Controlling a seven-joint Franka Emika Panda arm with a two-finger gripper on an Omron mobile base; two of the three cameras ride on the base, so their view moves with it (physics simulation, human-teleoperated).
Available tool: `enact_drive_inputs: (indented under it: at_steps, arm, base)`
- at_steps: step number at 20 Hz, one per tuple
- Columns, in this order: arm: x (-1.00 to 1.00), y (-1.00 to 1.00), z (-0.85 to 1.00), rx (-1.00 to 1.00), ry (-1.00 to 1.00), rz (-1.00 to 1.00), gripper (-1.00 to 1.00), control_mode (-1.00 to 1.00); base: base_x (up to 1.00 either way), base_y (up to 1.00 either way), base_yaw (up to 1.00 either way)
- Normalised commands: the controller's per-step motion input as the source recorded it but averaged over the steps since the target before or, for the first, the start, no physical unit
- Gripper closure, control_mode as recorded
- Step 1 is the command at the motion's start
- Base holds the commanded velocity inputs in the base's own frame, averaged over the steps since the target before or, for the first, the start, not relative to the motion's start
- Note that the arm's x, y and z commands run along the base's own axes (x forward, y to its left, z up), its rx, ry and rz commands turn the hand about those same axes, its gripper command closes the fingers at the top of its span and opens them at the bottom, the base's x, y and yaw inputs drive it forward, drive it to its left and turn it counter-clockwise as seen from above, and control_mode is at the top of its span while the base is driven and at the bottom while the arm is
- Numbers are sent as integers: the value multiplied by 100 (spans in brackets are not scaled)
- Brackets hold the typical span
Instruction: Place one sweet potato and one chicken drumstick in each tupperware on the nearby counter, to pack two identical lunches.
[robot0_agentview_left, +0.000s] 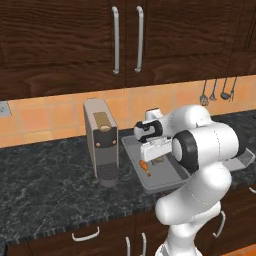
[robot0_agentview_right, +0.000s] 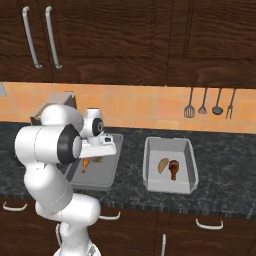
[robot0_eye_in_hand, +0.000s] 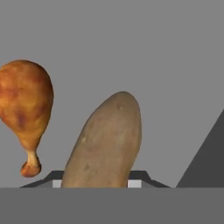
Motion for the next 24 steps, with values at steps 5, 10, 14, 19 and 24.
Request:
enact_drive_inputs:
  at_steps: [5, 10, 14, 19, 24]
  arm:
    - [27, -4, 0, 2, -14, 5, 100, -100]
    - [15, -1, 3, 0, 0, 4, -100, -100]
    - [-7, -12, 6, 0, -3, 0, -100, -100]
    - [-74, -7, 15, 2, -12, 0, -100, -100]
    - [-100, -14, 31, 11, -7, -2, -100, -100]
  base:
    - [0, 0, 0]
    - [0, 0, 0]
    - [0, 0, 0]
    - [0, 0, 0]
    - [0, 0, 0]
